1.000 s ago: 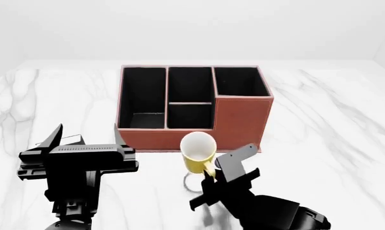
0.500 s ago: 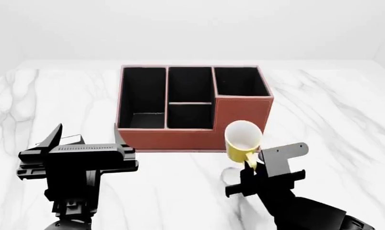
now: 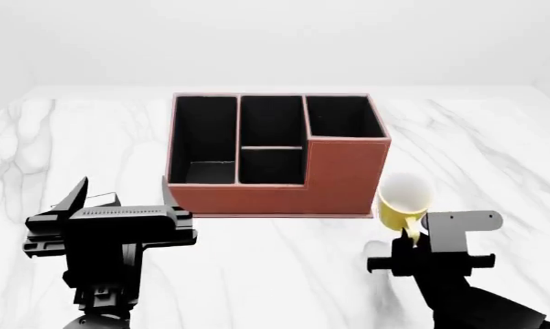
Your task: Pick up the yellow and white mug and place it to the right of the caddy.
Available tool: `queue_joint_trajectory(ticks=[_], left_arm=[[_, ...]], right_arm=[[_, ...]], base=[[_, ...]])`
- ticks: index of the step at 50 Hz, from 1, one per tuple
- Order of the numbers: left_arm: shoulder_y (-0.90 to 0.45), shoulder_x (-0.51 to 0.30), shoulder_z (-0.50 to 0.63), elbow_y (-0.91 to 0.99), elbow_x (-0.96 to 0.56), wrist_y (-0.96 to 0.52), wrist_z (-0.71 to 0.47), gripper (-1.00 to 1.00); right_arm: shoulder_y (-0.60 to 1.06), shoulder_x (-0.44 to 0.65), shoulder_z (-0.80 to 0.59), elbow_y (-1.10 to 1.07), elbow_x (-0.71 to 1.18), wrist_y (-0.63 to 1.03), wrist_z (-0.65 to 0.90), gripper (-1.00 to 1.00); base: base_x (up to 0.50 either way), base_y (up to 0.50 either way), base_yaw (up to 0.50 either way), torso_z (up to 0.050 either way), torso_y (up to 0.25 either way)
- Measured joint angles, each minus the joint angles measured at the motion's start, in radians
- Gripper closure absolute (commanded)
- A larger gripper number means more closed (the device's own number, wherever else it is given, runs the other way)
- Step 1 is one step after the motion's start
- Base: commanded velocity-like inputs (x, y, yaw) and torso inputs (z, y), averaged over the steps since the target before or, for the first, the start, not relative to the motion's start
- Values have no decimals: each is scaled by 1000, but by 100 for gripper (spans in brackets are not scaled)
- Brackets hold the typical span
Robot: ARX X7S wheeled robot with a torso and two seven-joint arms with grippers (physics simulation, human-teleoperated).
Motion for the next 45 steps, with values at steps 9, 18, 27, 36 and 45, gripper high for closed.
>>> queue_joint_trajectory(ticks=[9,18,27,36,45], left_arm=[[0,-4,2,0,-4,0,-5,-100],[-1,-7,4,-4,-7,2,-10,-100],[-2,-11,5,-9,-11,4,-14,-100],[-4,-14,8,-9,-15,2,-18,-100],[-6,-17,10,-10,-18,0,-22,-100]], right_arm=[[5,0,17,62,4,-9,5,100],[40,-27,28,154,1,3,-8,100],[84,-72,36,269,-3,15,-44,100],[137,-135,39,409,-15,22,-100,100],[197,-214,34,579,-38,18,-180,100]], base=[[0,0,0,0,0],[0,0,0,0,1],[0,0,0,0,0],[0,0,0,0,1],[0,0,0,0,0]])
